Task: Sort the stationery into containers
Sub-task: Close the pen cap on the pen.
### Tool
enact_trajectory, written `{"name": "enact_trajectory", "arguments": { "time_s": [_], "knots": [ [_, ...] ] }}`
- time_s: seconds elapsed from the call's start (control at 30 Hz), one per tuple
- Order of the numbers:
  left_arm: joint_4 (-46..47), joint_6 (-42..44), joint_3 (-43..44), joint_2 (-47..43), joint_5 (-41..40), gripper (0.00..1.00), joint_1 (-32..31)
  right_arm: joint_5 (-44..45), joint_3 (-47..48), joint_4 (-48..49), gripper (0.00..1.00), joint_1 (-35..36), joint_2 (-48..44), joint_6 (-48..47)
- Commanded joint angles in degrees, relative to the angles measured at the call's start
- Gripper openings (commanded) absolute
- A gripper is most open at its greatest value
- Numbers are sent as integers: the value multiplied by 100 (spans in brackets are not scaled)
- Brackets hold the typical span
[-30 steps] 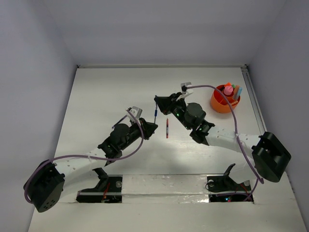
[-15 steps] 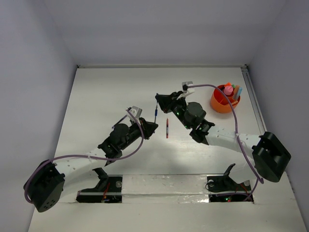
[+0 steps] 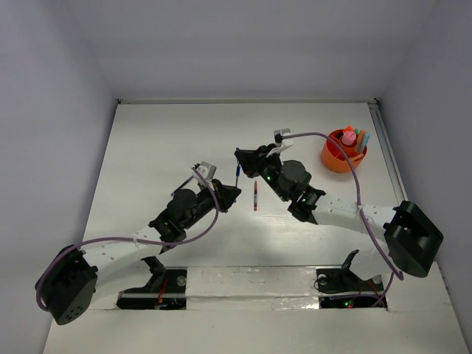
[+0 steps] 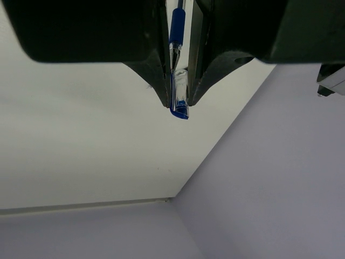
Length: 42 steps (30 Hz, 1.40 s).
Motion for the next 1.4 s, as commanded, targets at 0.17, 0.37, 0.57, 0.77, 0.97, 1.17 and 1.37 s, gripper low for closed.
{"name": "enact_trajectory", "arguments": {
  "time_s": [0.17, 0.37, 0.57, 0.77, 0.97, 1.17, 1.37],
  "knots": [
    [292, -38, -33, -174, -53, 0, 1, 313, -148, 295, 0, 68, -108, -38],
    [301, -38, -15, -156, -53, 0, 1, 383, -140, 348, 0, 68, -196, -108],
    [354, -30, -15, -95, 61, 0, 1, 410, -52, 339, 0, 68, -178, -143],
    [398, -21, 11, -24, 149, 0, 1, 454, 80, 313, 0, 68, -169, -178],
    [398, -30, 20, -6, 176, 0, 1, 515, 89, 322, 0, 68, -248, -231],
    [415, -30, 38, 64, 211, 0, 1, 524, 54, 392, 0, 68, -380, -248],
    [398, -30, 20, -6, 176, 0, 1, 480, 19, 339, 0, 68, -345, -249]
  ]
}}
